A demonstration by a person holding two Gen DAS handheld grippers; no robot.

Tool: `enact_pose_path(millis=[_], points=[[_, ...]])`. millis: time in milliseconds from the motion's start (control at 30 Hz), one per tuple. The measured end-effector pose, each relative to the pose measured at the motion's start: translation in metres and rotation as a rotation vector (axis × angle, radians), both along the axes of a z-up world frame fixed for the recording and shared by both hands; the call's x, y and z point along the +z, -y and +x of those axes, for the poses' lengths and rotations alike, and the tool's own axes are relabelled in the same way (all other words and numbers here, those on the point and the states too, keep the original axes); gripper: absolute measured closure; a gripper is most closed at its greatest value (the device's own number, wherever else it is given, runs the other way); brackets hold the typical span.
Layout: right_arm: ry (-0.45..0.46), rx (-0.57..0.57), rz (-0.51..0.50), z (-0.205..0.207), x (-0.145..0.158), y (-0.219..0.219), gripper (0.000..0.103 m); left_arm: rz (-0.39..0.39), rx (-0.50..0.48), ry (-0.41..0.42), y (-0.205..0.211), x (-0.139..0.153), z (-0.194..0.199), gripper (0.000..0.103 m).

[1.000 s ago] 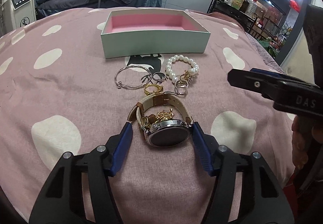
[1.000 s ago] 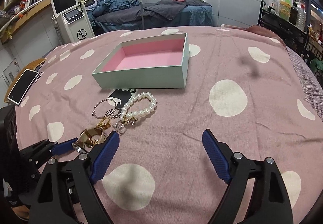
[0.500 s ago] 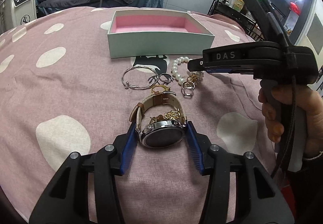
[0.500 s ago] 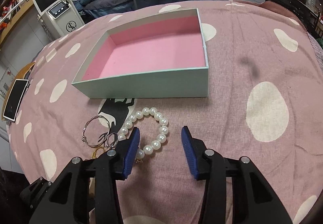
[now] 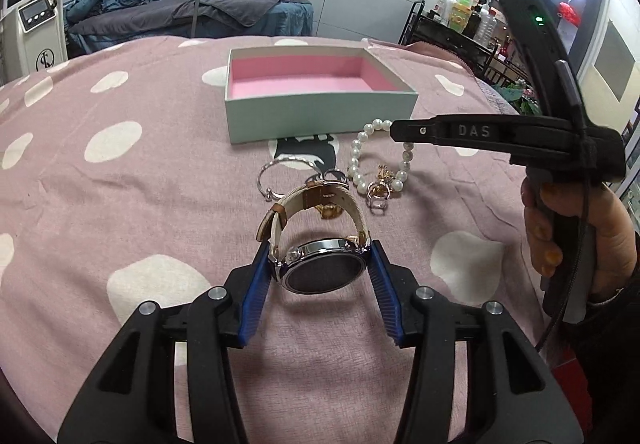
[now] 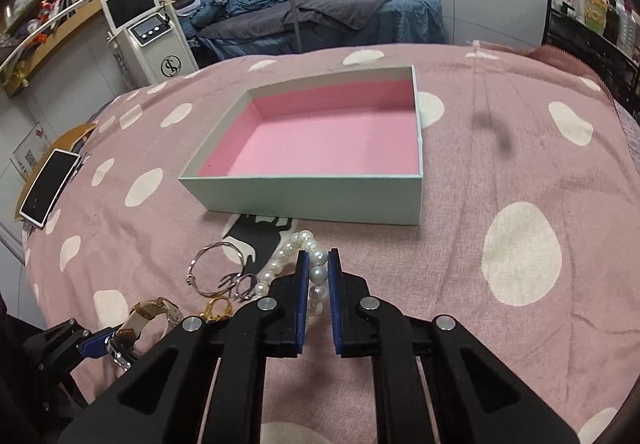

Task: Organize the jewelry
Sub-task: 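Carry the watch with the left tool while the right tool carries the pearls into the pink box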

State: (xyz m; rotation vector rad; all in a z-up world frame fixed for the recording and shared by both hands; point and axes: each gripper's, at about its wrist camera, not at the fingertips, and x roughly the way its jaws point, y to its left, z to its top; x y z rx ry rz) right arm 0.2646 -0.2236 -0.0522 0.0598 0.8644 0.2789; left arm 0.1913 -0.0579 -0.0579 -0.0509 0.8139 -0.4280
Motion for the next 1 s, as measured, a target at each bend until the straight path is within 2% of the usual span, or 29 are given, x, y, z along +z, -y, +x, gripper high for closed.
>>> enact_pose_path(millis=[267,567,767,1000], points=[[0.113,0.109,0.017,-0.022,0.049,-0.015,0.094,0.009,-0.024,0.049,-0.013,0.031,0.013,0.054],[0.173,0.091,0.038,0.001,0.083,-0.012,0.094,0.059,-0.059,0.116,-0.007,0.057,0.061,0.054],[0.190,0.031,0.046,0.035,0.090,-0.007,0.094,0.082,-0.073,0.134,0.009,0.072,0.118,0.054],[0.115,-0.047,0.083,0.085,0.070,0.001,0.094,0.144,-0.067,0.041,0.037,0.048,0.183,0.054]])
